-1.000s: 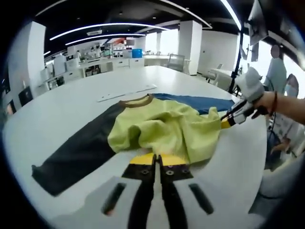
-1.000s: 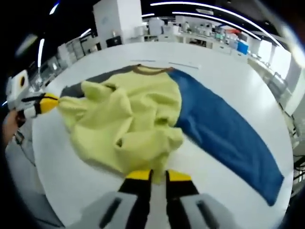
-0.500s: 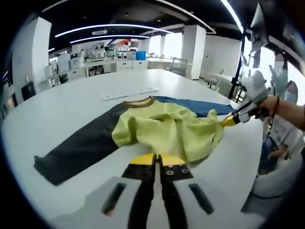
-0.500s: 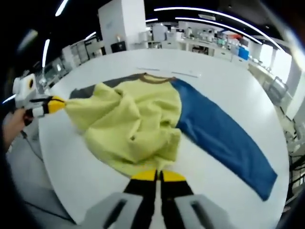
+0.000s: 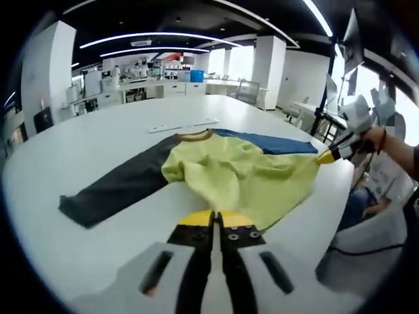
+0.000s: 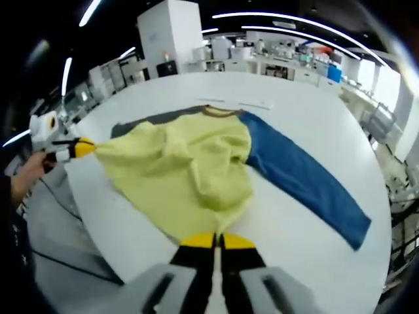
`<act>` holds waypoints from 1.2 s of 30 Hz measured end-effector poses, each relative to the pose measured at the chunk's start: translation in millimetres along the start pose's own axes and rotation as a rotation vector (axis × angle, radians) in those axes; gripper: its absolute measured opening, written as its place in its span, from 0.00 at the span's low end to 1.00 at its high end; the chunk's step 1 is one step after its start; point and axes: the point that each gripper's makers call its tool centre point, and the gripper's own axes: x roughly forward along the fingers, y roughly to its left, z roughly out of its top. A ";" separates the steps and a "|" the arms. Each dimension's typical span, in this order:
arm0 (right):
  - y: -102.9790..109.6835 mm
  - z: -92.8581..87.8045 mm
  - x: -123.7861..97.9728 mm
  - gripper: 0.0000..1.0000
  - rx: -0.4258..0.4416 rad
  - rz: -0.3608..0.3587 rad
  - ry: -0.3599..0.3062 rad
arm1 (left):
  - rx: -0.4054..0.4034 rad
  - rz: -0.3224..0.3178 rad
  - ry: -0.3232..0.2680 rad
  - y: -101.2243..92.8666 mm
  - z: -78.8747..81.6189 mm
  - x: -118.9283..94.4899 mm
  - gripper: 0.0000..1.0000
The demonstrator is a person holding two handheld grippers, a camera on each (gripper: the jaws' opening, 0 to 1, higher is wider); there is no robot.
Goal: Fold the garment on the visible template until the final outline fits inside the template.
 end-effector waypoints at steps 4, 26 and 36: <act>8.3 -6.3 -5.8 0.00 0.003 0.017 0.003 | -0.001 0.004 0.016 -2.0 -8.7 -12.5 0.00; 26.8 -75.1 -4.9 0.00 0.138 0.002 0.075 | 0.037 0.085 0.226 0.1 -80.6 -46.5 0.00; 17.1 -95.3 1.7 0.00 0.211 -0.025 0.084 | 0.006 0.101 0.331 10.0 -113.4 -45.7 0.00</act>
